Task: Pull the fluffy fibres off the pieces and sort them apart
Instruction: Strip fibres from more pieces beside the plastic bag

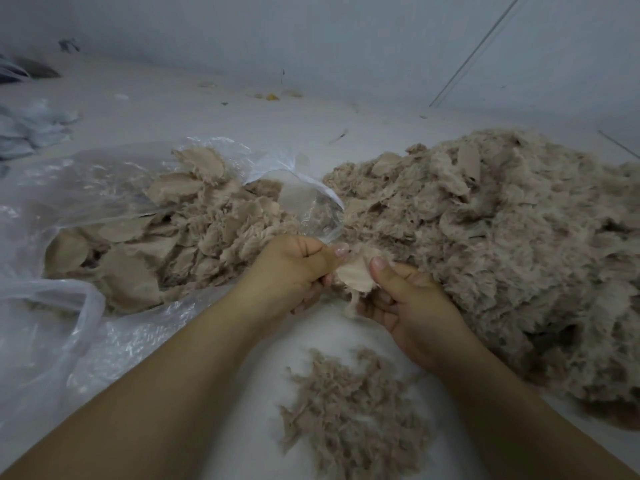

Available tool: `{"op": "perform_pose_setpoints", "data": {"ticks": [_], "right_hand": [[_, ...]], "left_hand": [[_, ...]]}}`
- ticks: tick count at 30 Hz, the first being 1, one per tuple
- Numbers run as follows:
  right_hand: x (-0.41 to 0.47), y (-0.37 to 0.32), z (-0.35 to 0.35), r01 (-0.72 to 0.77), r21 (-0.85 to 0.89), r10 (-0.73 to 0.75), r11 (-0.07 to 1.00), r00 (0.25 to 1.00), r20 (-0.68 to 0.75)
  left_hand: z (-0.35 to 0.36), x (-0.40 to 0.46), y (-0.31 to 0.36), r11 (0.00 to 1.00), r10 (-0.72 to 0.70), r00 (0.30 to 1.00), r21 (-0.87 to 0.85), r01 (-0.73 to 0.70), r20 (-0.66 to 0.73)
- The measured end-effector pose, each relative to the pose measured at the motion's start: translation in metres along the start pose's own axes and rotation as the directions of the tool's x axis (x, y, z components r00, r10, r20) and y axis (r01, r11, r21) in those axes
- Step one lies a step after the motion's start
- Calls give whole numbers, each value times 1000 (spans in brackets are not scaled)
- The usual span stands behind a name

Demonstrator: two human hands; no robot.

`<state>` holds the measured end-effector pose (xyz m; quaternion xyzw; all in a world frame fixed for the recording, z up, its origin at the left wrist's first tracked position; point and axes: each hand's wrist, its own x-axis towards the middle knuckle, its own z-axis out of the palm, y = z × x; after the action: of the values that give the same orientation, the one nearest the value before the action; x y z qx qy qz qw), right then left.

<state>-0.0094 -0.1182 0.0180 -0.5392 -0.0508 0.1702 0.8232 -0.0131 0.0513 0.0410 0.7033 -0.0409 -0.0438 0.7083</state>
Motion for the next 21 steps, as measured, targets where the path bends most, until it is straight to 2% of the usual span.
{"op": "perform_pose_setpoints", "data": {"ticks": [6,8,13,15,18,21], "right_hand": [[3,1,-5,4,-2,-4,1000,999,-37],[4,1,-5,9,-14,-9,1000,999,-37],[2,2,-5,-14,20,14,1000,1000,-18],[3,2,-6,-21,13,21,1000,999,-38],[5,1,-6,-1,-88,-5,996,997,-71],[5,1,-5,14,-82,-19,997,997,-69]], "left_hand": [[-9,-2,2,995,36,994,-93,-27,103],[-8,-2,2,999,47,994,-32,-44,103],[9,-6,-4,984,-47,987,175,19,156],[13,-6,-6,981,-33,988,196,4,148],[13,-6,-6,974,-47,991,226,19,122],[5,-6,-1,973,-91,986,224,57,142]]}}
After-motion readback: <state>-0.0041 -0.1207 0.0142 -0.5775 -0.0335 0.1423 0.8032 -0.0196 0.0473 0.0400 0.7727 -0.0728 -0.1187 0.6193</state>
